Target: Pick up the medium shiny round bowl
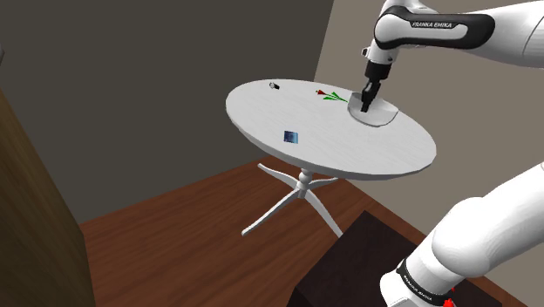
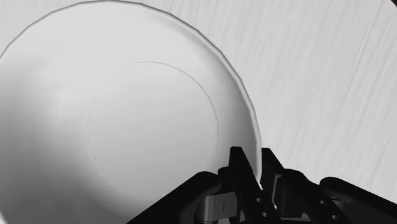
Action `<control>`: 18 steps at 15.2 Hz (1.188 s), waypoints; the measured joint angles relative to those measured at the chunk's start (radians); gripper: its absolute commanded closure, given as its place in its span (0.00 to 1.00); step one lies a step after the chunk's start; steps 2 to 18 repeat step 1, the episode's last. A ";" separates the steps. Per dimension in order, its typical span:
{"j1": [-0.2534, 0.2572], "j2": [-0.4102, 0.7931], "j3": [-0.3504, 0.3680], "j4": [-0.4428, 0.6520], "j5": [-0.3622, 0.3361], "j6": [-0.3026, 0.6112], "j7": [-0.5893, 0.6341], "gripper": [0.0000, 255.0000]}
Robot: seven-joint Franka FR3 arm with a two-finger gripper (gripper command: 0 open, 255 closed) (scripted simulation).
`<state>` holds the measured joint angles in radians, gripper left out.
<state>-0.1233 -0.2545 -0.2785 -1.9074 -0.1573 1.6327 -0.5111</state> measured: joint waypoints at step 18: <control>0.000 0.001 0.000 0.011 0.001 -0.010 -0.001 1.00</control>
